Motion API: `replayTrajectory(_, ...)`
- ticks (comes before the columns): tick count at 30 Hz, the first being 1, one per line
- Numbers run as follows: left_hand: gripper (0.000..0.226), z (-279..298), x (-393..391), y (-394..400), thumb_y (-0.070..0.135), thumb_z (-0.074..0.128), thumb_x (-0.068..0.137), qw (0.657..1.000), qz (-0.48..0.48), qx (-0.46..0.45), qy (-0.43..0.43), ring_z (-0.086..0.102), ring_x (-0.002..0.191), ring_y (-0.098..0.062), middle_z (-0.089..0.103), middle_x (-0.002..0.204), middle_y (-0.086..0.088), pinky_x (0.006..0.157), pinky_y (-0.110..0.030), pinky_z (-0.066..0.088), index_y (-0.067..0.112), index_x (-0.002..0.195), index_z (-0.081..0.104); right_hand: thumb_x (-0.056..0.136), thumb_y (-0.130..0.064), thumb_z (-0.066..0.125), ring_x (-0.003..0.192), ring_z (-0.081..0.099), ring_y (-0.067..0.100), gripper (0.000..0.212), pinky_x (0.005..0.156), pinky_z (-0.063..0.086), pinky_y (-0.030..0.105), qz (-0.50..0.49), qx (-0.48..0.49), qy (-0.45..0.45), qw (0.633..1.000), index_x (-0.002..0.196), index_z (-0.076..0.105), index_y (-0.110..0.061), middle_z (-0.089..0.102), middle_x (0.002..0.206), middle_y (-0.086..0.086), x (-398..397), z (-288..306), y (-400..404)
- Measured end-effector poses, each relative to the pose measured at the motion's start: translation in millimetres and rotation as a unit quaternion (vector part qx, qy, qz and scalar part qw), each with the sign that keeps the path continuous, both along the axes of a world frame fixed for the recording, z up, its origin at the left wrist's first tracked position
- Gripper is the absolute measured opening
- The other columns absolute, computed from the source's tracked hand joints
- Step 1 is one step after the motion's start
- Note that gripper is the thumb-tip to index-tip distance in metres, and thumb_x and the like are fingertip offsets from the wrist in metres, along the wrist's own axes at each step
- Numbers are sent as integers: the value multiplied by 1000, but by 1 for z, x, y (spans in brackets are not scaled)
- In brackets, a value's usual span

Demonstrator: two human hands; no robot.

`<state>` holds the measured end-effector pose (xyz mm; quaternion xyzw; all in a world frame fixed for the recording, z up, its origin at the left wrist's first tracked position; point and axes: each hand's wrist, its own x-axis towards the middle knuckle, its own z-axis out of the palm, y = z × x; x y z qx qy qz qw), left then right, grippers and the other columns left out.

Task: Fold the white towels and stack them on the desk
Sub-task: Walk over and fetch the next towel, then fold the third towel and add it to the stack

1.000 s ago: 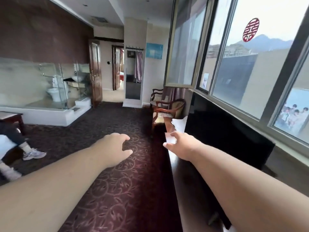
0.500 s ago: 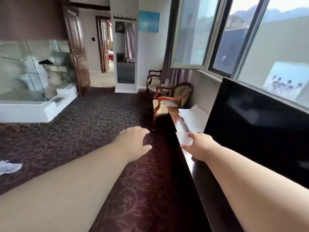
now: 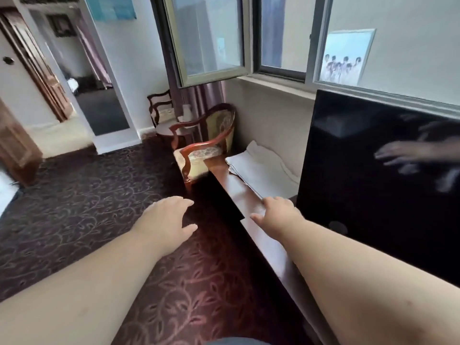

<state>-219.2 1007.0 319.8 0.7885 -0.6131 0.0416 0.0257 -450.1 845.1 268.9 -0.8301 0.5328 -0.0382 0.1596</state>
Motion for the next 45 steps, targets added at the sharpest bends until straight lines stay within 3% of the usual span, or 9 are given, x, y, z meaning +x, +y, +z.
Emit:
replayTrajectory(5,64,20,98,-112,56,61,86,999,24,-30,11,46,133,-17,49,145,7,109,-39,40,30,143,46,88,-65,50,130,43,29,63,100,42,45,-37,10,-20,999,138,50,-26,53,137,2,95,23,-125)
replayTrajectory(9,65,2,165,-188,56,60,87,999,14,-35,29,44,135,-17,49,144,7,111,-39,36,30,144,44,88,-67,49,137,37,27,70,106,38,45,-36,35,-23,998,146,43,-29,48,144,0,171,13,-188)
replayTrajectory(14,72,-46,257,-289,60,54,89,998,-41,45,-27,24,147,-22,34,156,3,120,-47,21,33,151,30,88,-68,50,137,35,27,65,108,34,50,-33,9,34,999,141,46,-29,48,143,1,248,-15,-270)
replayTrajectory(20,74,-74,332,-444,65,49,88,969,-208,107,-78,22,148,-21,29,158,3,120,-46,20,35,152,26,89,-69,49,136,32,28,68,108,32,53,-213,52,66,973,141,43,-26,44,142,2,265,-37,-365)
replayTrajectory(28,71,-113,334,-620,61,49,90,920,-336,173,-104,21,148,-21,29,158,4,120,-44,18,33,152,27,88,-71,48,136,32,27,68,110,30,55,-334,151,82,927,140,43,-28,45,141,2,261,-113,-410)
replayTrajectory(34,69,-151,305,-737,57,52,90,899,-383,197,-81,21,147,-18,29,157,4,119,-43,16,33,151,29,89,-68,50,135,37,32,70,107,37,47,-439,194,68,874,143,43,-23,46,144,7,211,-134,-523)
replayTrajectory(39,66,-177,287,-845,49,50,94,897,-380,217,-64,20,148,-19,28,158,2,119,-41,15,28,152,28,91,-65,49,137,37,34,72,111,36,47,-424,196,56,882,148,38,-22,42,149,10,223,-147,-620)
replayTrajectory(45,62,-232,253,-938,43,47,96,863,-435,253,-45,30,141,-24,34,154,-4,115,-38,26,19,150,31,91,-64,51,146,24,31,77,117,27,48,-393,233,57,887,155,26,-28,28,160,5,264,-193,-653)
